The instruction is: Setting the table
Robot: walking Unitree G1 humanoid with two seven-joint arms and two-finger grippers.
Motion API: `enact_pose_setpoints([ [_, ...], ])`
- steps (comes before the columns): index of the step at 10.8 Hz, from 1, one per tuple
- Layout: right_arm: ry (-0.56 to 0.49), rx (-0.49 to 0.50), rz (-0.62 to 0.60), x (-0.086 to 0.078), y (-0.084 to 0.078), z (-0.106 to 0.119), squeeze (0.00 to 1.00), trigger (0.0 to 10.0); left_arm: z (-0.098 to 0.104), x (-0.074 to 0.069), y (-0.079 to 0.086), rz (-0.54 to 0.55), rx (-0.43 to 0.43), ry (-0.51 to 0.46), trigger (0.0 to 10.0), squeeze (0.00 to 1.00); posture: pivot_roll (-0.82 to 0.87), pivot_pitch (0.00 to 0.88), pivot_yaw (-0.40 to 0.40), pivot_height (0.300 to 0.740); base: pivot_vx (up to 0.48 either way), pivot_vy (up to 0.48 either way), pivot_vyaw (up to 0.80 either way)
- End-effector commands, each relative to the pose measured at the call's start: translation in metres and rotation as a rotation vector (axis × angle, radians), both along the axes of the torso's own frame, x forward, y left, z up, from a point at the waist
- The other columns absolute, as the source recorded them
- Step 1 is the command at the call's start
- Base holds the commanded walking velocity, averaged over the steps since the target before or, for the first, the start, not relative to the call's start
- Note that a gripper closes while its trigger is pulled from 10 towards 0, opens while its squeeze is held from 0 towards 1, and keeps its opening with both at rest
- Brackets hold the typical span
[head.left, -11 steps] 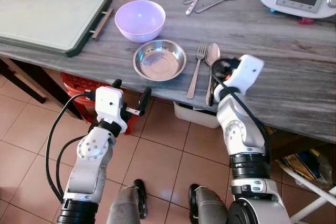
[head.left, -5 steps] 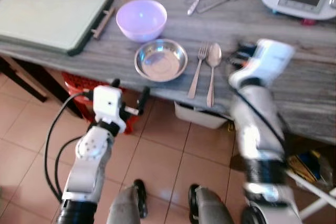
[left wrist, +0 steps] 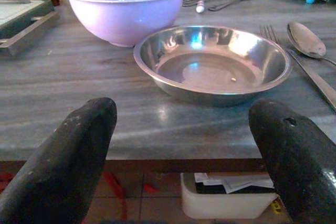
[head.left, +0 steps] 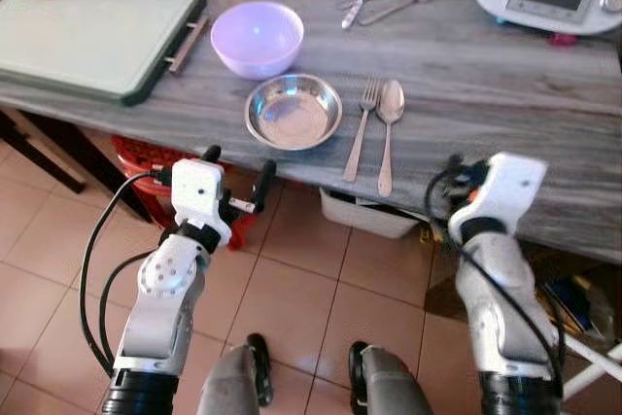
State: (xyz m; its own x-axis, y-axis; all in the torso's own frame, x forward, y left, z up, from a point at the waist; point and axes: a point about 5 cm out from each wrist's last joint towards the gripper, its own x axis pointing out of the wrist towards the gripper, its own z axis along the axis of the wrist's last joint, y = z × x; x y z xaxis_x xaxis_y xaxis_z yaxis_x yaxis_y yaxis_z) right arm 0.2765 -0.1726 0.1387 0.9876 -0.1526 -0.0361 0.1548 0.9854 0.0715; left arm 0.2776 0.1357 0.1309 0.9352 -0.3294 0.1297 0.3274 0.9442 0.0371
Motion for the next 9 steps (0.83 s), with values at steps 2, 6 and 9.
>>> enact_pose_setpoints([
  [2,0.024,0.002,0.054,0.001,0.010,0.002,1.00,10.0,-0.003,-0.001,0.003,-0.001,0.008,0.011,10.0,0.00,-0.06,0.214,0.039,0.740,0.000,0.000,0.00],
  [6,0.137,-0.017,0.192,-0.003,0.028,-0.008,0.00,10.0,-0.004,-0.003,0.002,0.002,0.004,0.016,10.0,0.00,-0.06,0.219,0.031,0.740,0.000,0.000,0.00],
  [9,0.180,-0.035,0.249,-0.002,0.033,-0.010,0.00,10.0,-0.004,-0.002,0.001,-0.001,0.004,0.018,10.0,0.00,-0.06,0.220,0.033,0.740,0.000,0.000,0.00],
])
